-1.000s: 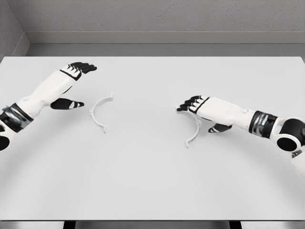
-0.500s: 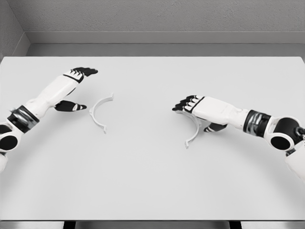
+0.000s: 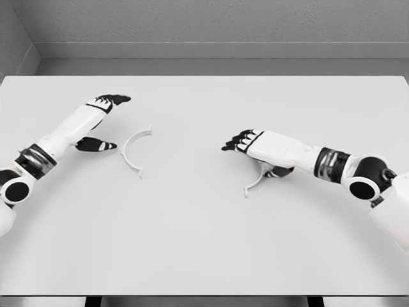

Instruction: Assemble PVC drainage pipe clamps

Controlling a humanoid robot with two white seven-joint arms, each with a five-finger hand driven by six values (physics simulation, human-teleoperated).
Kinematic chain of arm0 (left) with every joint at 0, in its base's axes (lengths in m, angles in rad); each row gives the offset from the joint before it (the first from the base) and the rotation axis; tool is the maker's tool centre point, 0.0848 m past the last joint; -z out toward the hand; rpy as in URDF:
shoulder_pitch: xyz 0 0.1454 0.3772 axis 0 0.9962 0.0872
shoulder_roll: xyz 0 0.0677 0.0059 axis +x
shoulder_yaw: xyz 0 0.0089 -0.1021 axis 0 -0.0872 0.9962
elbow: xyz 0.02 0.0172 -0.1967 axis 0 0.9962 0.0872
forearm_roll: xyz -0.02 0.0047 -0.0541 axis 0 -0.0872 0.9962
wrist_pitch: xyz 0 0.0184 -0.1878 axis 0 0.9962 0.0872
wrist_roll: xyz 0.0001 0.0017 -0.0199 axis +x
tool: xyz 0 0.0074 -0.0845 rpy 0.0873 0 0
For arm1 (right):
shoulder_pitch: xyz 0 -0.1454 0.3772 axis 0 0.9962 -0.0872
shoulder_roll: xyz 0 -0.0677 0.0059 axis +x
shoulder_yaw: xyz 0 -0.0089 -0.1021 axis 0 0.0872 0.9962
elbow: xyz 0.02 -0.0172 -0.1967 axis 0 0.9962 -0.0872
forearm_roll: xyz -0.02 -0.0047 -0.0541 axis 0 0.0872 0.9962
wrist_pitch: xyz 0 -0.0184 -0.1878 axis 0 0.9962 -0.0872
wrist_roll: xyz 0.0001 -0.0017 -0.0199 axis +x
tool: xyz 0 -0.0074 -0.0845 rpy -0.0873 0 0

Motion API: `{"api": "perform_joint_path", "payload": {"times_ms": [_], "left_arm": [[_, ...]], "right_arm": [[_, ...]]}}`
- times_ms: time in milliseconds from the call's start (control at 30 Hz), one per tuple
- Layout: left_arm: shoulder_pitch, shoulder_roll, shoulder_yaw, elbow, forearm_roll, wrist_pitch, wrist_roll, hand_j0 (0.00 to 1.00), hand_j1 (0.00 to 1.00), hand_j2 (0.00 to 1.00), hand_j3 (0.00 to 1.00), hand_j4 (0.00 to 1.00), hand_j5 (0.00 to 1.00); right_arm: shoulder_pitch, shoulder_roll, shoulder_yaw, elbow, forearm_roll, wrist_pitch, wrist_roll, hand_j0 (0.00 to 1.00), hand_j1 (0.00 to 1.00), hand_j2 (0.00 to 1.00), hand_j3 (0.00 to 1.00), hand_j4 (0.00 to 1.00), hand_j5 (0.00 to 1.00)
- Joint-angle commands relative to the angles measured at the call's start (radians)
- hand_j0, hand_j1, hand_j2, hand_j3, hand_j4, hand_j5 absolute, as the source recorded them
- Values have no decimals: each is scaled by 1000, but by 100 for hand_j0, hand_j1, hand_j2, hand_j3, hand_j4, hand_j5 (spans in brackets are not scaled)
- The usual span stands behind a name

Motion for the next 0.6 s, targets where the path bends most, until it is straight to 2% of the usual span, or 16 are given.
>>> {"api": "perform_joint_path", "payload": {"times_ms": [0,567], "left_arm": [[0,-15,-7,17,5,0,1,100,100,100,100,100,100],[-9,-48,-7,40,7,0,-1,100,100,100,100,100,100]], "right_arm": [[0,6,5,-1,-5,6,0,100,100,100,100,100,100],[-67,64,51,40,15,16,1,100,100,100,100,100,100]]}}
